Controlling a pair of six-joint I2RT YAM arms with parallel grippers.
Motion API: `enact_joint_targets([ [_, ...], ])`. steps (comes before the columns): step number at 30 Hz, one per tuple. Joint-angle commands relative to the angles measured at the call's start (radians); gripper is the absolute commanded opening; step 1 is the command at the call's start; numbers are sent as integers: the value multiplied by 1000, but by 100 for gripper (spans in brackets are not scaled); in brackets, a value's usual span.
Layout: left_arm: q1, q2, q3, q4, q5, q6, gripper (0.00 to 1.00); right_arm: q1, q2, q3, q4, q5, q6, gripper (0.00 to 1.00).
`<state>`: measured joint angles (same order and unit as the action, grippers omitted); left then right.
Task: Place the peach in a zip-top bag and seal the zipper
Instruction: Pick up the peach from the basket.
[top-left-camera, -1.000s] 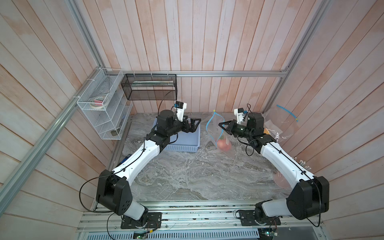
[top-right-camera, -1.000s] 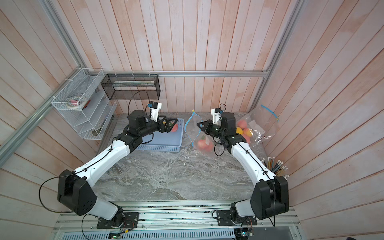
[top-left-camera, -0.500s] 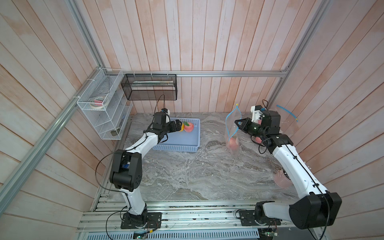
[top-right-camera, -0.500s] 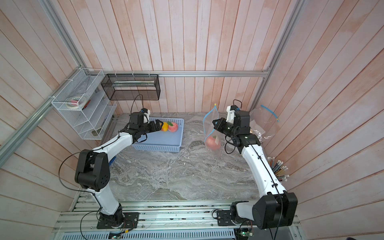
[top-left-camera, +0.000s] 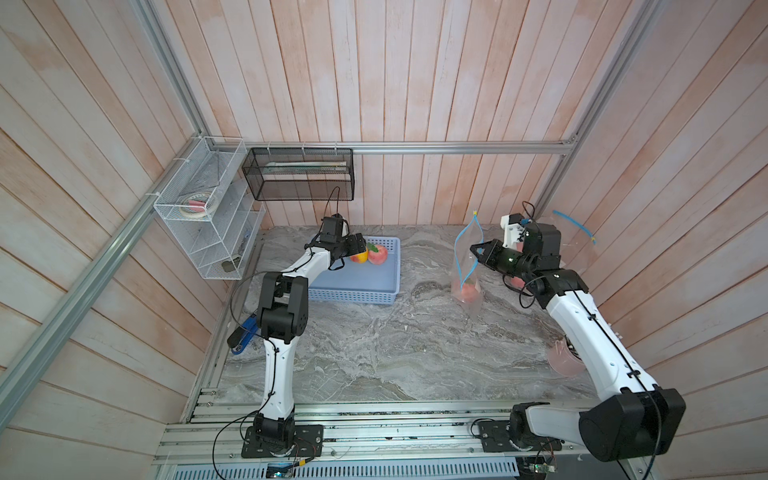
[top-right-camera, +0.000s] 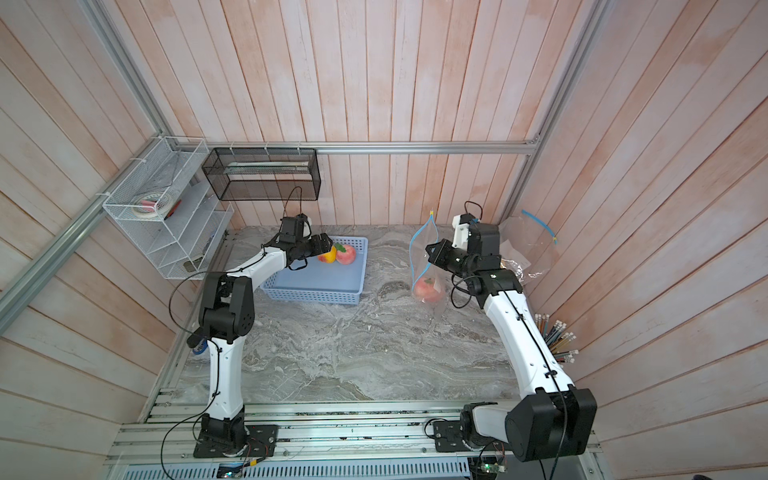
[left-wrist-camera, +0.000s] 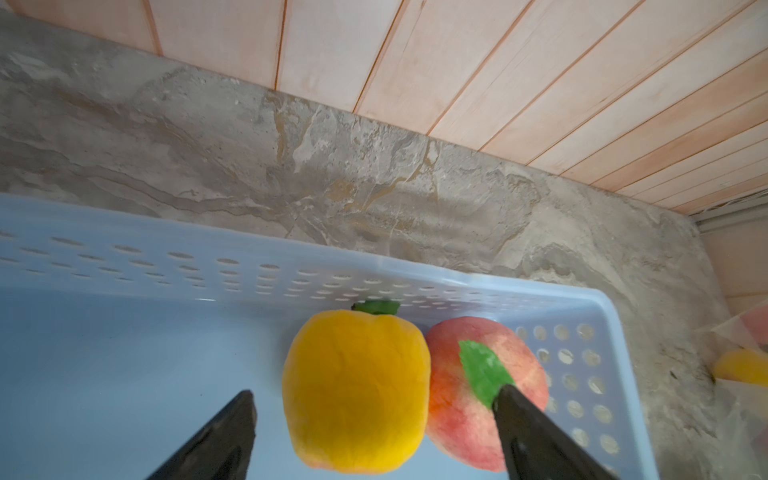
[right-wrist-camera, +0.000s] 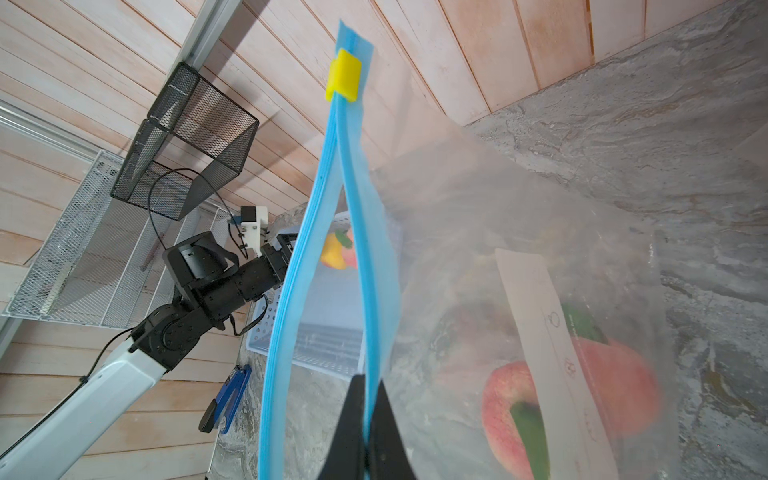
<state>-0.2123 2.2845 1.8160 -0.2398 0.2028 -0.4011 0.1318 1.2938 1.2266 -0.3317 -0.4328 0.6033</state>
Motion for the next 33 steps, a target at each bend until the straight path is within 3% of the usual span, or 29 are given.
enact_joint_targets([
  [1, 5, 40, 39, -26, -1, 0, 89, -3, 16, -18, 13, -32, 18, 0],
  [7, 5, 108, 91, -49, 36, 8, 85, -1, 28, -27, 28, -45, 40, 0],
  [18, 4, 92, 76, -49, 39, 33, 62, 25, 50, -22, 37, -45, 50, 0],
  [24, 7, -93, -73, 25, 11, 57, 61, 60, 81, 16, 16, -23, 33, 0],
  [33, 6, -499, -404, 143, 13, 60, 61, 150, 142, 68, 28, -1, 38, 0],
])
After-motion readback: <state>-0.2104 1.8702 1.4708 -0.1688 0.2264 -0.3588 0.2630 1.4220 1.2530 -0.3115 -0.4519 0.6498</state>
